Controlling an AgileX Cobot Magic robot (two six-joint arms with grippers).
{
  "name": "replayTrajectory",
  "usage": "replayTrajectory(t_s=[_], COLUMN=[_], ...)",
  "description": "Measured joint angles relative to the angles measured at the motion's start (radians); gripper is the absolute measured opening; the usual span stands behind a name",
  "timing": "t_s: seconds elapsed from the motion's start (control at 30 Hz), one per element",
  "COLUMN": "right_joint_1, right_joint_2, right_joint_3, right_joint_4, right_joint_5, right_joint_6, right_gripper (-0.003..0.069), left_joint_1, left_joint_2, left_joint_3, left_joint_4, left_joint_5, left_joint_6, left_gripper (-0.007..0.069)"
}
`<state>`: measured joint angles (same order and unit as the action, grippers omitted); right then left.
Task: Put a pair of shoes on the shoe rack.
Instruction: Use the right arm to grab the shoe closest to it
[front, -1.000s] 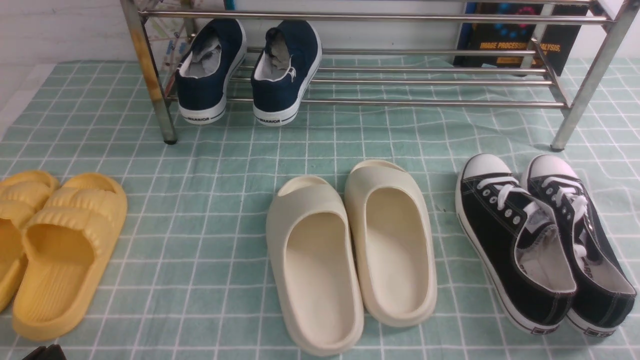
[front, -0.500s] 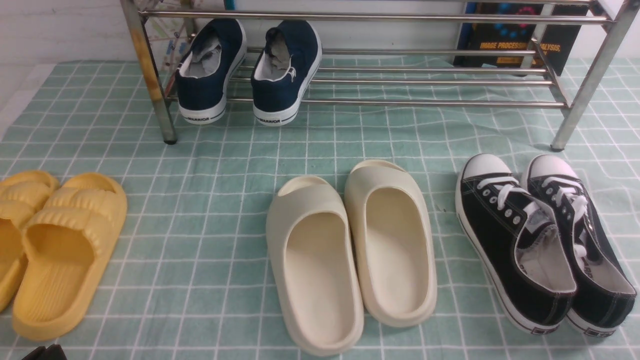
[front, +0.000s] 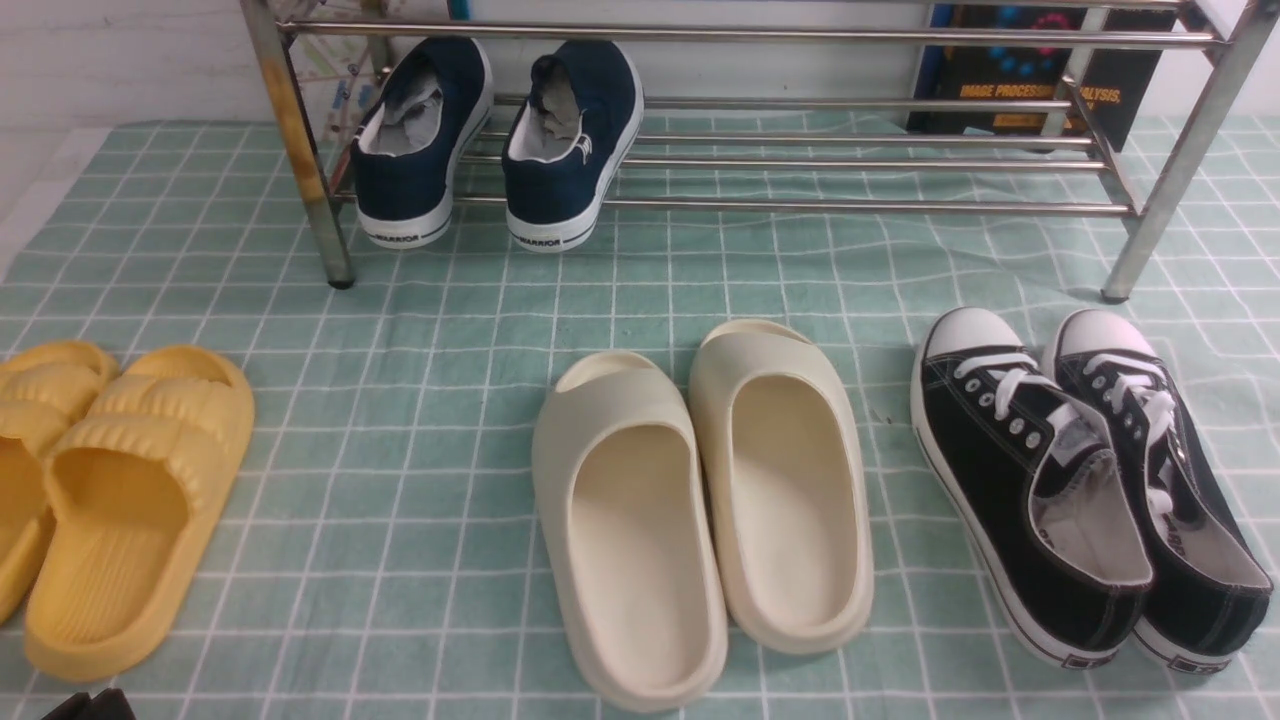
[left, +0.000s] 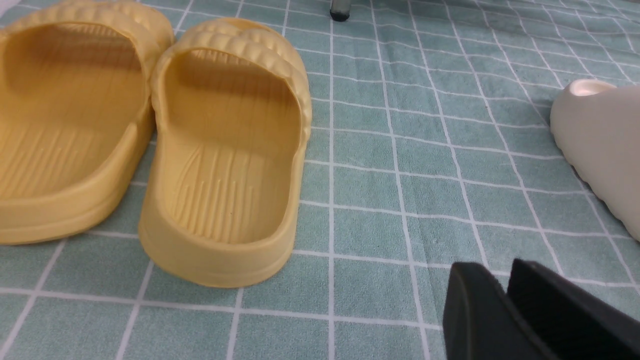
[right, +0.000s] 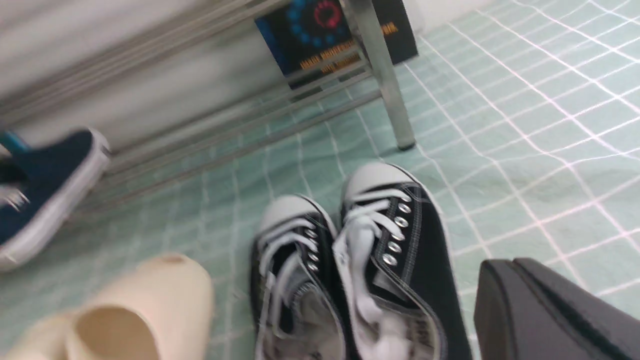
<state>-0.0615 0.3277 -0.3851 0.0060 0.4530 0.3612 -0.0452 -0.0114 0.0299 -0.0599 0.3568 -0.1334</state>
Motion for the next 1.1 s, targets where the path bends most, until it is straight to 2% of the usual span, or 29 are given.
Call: replayTrajectory(t_s=[0.1, 0.2, 0.33, 0.43, 0.53, 0.6, 0.67, 0.87, 0.9, 1.0, 1.1], right_joint_1=[0.012, 0.041, 0.174, 0.237, 0.355, 0.406, 0.446, 0.469, 0.469, 0.469, 0.469], right_joint_2=[0.209, 0.336, 0.605, 0.692, 0.843, 0.921, 1.005, 1.211, 1.216, 1.301, 1.345], right_joint_3=[-0.183, -0.292, -0.475, -0.509, -0.552, -0.583, -0.619, -0.694, -0.694, -0.698, -0.698], right_joint_4=[0.007, 0.053, 0.137, 0.145, 0.135, 0.115, 0.092, 0.067, 0.066, 0.032, 0.011], right_joint_5=[0.193, 0.307, 0.444, 0.467, 0.489, 0.505, 0.523, 0.534, 0.534, 0.530, 0.526], right_joint_6=[-0.168, -0.253, -0.408, -0.435, -0.447, -0.448, -0.447, -0.426, -0.426, -0.414, -0.398], right_gripper=[-0.0005, -0.0005, -0.0005, -0.0001, 0.0025, 0.0064, 0.0136, 0.0426, 0.0434, 0.0552, 0.0573], left_joint_1=[0.000, 0.000, 0.000, 0.000, 0.000, 0.000, 0.000, 0.000, 0.000, 0.000, 0.000], left_joint_2=[0.000, 0.000, 0.000, 0.000, 0.000, 0.000, 0.000, 0.000, 0.000, 0.000, 0.000], left_joint_3=[0.000, 0.000, 0.000, 0.000, 0.000, 0.000, 0.000, 0.000, 0.000, 0.000, 0.000], left_joint_4=[0.000, 0.000, 0.000, 0.000, 0.000, 0.000, 0.000, 0.000, 0.000, 0.000, 0.000], left_joint_5=[0.000, 0.000, 0.000, 0.000, 0.000, 0.000, 0.000, 0.000, 0.000, 0.000, 0.000], left_joint_6=[0.000, 0.000, 0.000, 0.000, 0.000, 0.000, 0.000, 0.000, 0.000, 0.000, 0.000], left_gripper=[0.0115, 0.0116, 0.0120, 0.0120, 0.0125, 0.0126, 0.0127, 0.0128, 0.0128, 0.0132, 0.0134])
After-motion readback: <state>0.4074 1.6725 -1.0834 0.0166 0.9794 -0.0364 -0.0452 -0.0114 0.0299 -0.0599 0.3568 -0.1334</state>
